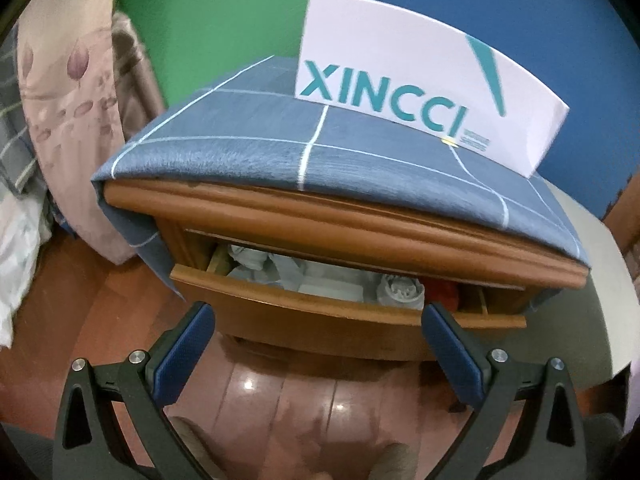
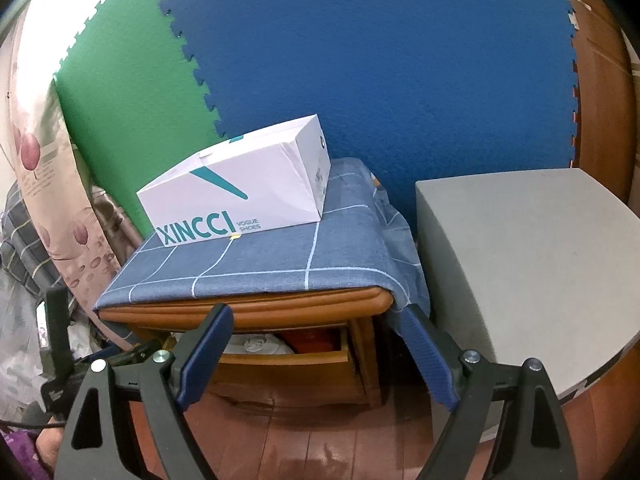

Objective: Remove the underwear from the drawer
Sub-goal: 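Move both tools toward the partly open nightstand drawer, then hook the drawer front with the left tool and pull it open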

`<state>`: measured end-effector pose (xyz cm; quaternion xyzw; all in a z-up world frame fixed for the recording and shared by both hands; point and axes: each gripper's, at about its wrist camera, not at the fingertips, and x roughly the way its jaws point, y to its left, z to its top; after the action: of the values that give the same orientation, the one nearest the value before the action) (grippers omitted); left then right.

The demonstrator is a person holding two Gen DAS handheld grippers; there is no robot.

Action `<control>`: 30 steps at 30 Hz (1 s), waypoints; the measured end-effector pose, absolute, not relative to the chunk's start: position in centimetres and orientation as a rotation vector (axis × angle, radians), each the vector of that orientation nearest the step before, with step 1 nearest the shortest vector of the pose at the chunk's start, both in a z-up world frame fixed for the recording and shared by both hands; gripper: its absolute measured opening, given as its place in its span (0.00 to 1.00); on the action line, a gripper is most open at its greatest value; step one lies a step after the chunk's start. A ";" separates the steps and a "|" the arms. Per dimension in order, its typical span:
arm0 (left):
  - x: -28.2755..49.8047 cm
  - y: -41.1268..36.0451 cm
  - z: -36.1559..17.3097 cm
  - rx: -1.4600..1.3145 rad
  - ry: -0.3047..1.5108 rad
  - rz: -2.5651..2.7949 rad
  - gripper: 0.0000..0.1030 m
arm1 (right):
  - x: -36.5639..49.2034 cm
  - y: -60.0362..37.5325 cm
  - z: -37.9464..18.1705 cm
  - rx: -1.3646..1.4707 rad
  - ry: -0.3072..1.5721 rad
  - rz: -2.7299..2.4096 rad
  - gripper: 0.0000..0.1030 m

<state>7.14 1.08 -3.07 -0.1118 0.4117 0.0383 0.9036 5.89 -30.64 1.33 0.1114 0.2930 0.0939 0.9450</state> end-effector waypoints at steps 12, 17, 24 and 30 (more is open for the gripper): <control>8.7 3.3 -5.7 -0.387 0.906 0.138 0.99 | 5.8 -30.9 1.2 0.247 0.596 0.195 0.85; 9.0 4.2 -7.0 -0.465 0.943 0.159 0.99 | 5.9 -30.9 1.2 0.255 0.596 0.195 0.85; 9.5 5.1 -8.9 -0.543 0.988 0.189 0.99 | 5.9 -30.8 1.2 0.255 0.598 0.197 0.85; 10.6 6.0 -10.1 -0.572 1.015 0.210 0.99 | 6.2 -30.7 1.5 0.273 0.621 0.220 0.85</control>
<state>10.57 6.00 -10.13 -0.2697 0.4783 0.0991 0.8299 6.22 -30.72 1.48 0.1337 0.3042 0.1079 0.9370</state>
